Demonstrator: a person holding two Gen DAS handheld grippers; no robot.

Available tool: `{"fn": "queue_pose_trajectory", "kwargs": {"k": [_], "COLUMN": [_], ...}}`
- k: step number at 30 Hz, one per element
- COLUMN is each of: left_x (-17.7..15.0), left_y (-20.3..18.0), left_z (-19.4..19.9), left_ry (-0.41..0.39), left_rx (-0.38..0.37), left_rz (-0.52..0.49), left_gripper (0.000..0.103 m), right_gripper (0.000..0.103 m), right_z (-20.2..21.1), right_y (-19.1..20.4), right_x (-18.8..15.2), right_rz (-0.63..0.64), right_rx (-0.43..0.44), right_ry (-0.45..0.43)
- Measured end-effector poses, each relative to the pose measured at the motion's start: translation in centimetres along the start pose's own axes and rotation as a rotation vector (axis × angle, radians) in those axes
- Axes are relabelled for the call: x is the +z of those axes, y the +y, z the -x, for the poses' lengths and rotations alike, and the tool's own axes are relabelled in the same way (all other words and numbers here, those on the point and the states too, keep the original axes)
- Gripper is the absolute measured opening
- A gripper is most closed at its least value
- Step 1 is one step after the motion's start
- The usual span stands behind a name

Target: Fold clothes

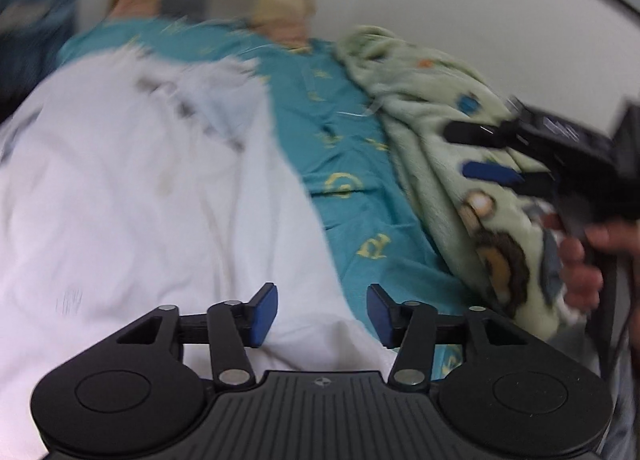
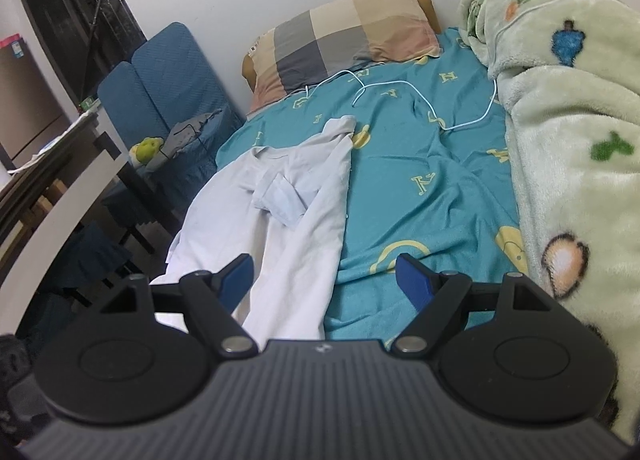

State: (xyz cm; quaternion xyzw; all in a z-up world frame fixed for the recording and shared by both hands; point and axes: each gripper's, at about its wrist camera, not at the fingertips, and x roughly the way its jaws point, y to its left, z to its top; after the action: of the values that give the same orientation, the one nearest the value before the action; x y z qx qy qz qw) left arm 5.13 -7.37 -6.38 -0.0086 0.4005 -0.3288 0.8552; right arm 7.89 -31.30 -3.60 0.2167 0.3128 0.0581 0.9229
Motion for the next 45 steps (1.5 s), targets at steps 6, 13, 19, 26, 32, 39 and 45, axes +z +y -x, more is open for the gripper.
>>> {"fn": "queue_pose_trajectory", "kwargs": {"k": [6,13,19,26,32,39,45], "left_x": [-0.3,-1.5,-1.2,-2.3,-5.7,-3.8,1.2], "left_y": [-4.4,-2.2,-1.6,-2.5,-2.5,0.7,5.8], "left_z": [-5.3,-10.9,-8.6,-3.0,-2.6,0.0,0.2], "left_ry": [0.165,0.381,0.357,0.340,0.373,0.255,0.099], "left_rx": [-0.137,-0.156,-0.250,-0.364,-0.308,-0.366,-0.374], "left_rz": [-0.327,-0.362,-0.345,-0.378,-0.333,-0.142,0.062], "left_gripper": [0.059,0.060,0.004,0.003,0.009,0.050,0.062], "right_gripper": [0.080,0.080,0.080,0.080,0.080,0.080,0.080], "right_z": [-0.6,-1.3,-2.0,-2.0,-2.1,-2.3,-3.0], "right_y": [-0.7,-1.4,-1.9,-1.4,0.3,2.6,3.3], "right_x": [-0.1,-0.2,-0.3,-0.4,-0.8,-2.6,-3.5], "right_rz": [-0.040,-0.085,-0.121,-0.096,-0.021,-0.059,-0.124], "right_rx": [0.019,0.040,0.064,0.057,0.023,0.039,-0.010], "right_ry": [0.020,0.045,0.071,0.076,0.099,0.149,0.116]}}
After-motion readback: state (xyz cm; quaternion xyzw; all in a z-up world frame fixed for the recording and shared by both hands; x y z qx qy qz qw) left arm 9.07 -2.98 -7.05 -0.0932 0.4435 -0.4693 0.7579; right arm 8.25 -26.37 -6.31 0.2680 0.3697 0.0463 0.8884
